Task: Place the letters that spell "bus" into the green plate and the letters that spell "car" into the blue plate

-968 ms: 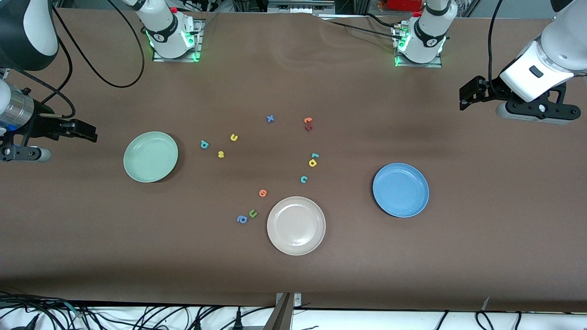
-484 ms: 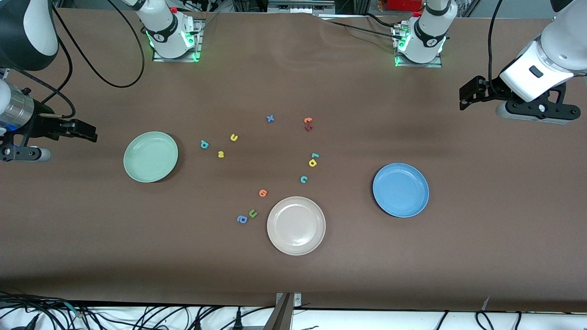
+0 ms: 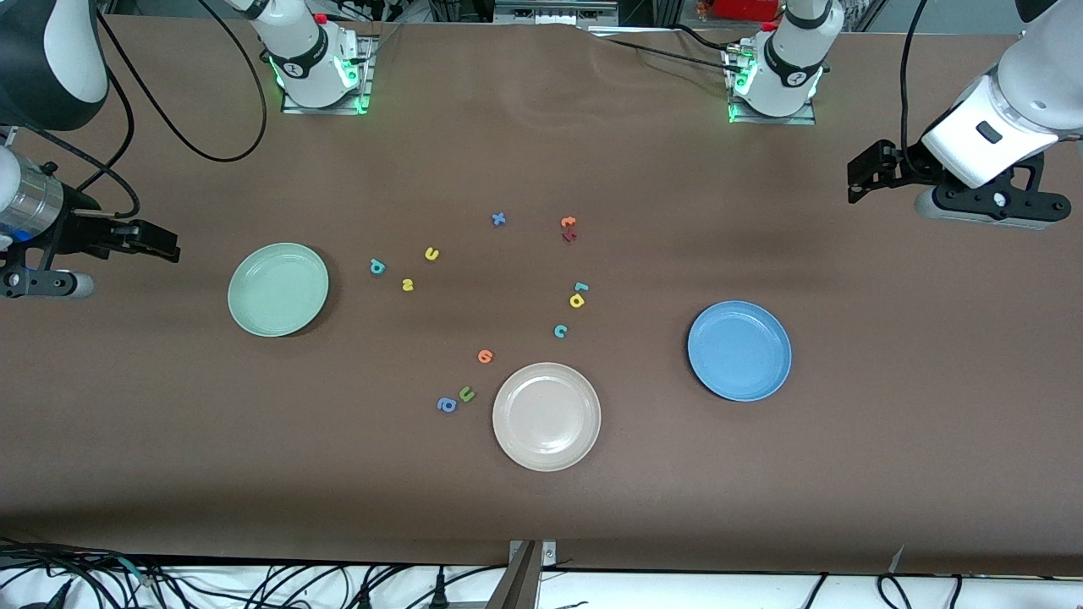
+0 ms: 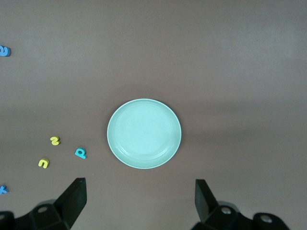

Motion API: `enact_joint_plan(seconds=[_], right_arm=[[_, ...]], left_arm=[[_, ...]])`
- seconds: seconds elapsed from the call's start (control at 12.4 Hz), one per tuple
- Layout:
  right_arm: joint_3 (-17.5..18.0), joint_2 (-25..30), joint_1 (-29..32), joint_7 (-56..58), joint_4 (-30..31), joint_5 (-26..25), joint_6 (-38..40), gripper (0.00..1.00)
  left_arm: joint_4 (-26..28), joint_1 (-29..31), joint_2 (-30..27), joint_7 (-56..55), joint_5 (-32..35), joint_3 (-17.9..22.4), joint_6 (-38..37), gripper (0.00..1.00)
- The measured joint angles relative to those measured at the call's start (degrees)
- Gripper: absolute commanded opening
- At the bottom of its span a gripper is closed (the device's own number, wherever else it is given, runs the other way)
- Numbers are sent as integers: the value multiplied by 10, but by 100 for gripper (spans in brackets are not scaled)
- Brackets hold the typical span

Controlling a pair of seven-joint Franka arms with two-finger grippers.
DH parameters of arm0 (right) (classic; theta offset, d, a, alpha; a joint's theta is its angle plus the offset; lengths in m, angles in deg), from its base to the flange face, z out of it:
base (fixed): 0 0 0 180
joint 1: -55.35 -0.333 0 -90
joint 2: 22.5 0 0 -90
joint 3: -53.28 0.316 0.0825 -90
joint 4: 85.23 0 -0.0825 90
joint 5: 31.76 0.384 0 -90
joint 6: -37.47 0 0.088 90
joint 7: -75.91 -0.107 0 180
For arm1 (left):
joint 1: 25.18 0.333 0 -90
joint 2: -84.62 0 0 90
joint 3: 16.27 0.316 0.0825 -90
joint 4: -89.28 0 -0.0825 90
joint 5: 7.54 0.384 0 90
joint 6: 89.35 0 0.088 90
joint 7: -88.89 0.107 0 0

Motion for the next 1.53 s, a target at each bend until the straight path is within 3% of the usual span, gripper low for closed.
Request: enact_joint_plan(seconds=[1.53], right_arm=[[0, 0, 0, 0, 0, 0, -2, 100]], left_arm=[[0, 0, 1, 0, 0, -6, -24, 100]])
